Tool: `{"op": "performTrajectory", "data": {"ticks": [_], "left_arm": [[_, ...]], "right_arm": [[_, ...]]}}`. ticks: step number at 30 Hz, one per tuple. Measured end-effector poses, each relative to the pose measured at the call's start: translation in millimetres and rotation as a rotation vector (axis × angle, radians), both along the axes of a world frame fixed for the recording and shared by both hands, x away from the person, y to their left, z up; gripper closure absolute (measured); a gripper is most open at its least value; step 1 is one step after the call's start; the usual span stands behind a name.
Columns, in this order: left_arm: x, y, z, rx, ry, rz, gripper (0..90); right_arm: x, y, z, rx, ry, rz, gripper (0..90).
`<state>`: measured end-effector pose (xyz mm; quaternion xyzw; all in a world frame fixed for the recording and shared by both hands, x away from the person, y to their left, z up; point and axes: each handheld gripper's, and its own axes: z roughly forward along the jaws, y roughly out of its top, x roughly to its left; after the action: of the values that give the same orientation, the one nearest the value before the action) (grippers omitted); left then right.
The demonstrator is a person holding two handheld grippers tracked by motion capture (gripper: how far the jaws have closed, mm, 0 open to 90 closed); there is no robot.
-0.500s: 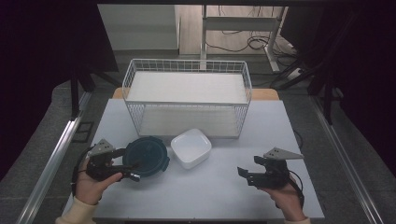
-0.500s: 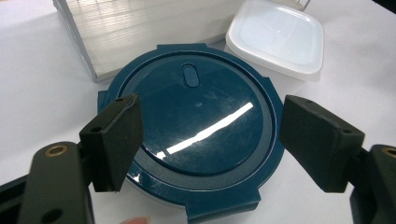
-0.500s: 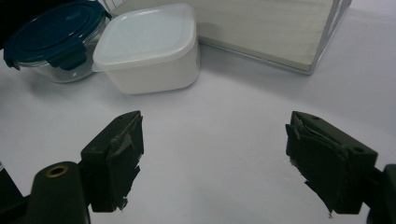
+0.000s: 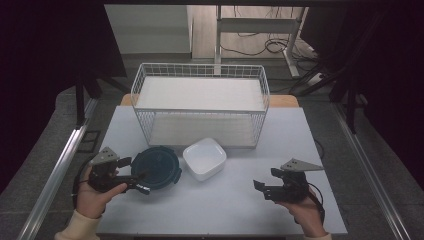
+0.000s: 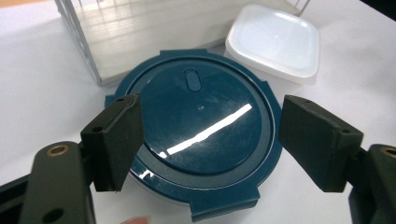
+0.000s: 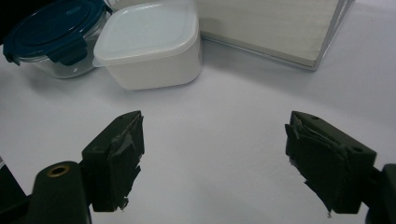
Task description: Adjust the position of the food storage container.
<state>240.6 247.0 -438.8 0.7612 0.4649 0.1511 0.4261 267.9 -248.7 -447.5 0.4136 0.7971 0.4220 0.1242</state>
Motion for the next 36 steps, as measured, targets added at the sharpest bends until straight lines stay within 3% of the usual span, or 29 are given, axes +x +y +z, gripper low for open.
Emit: {"op": "performTrajectory", "data": {"ticks": [4,9,13,26,30,31,36], "left_arm": [[1.2,8.9,18.4,-0.031,-0.015,-0.019,22.7],[10.1,12.1,30.9,0.016,-0.008,-0.035,24.2],[18.8,15.5,37.0,0.01,0.007,-0.045,27.3],[60.6,10.9,30.9,0.079,0.073,-0.065,40.5],[70.9,8.7,24.5,0.1,0.086,-0.071,44.0],[79.0,6.4,18.0,0.128,0.1,-0.08,45.0],[98.1,6.5,3.3,0.172,0.131,-0.082,54.0]], "right_arm": [[-1.2,0.1,1.6,0.001,-0.006,0.001,19.6],[-1.6,-1.5,1.7,-0.005,-0.01,0.002,19.7],[-1.7,-4.1,0.3,0.0,-0.008,0.003,19.9],[-1.2,-6.9,-1.6,-0.002,0.001,-0.008,20.1],[-0.6,-7.1,-2.9,-0.006,0.004,-0.012,20.1],[-0.5,-6.5,-3.6,-0.01,0.006,-0.013,20.2],[0.2,-5.7,-5.8,-0.02,0.014,-0.014,20.2]]}}
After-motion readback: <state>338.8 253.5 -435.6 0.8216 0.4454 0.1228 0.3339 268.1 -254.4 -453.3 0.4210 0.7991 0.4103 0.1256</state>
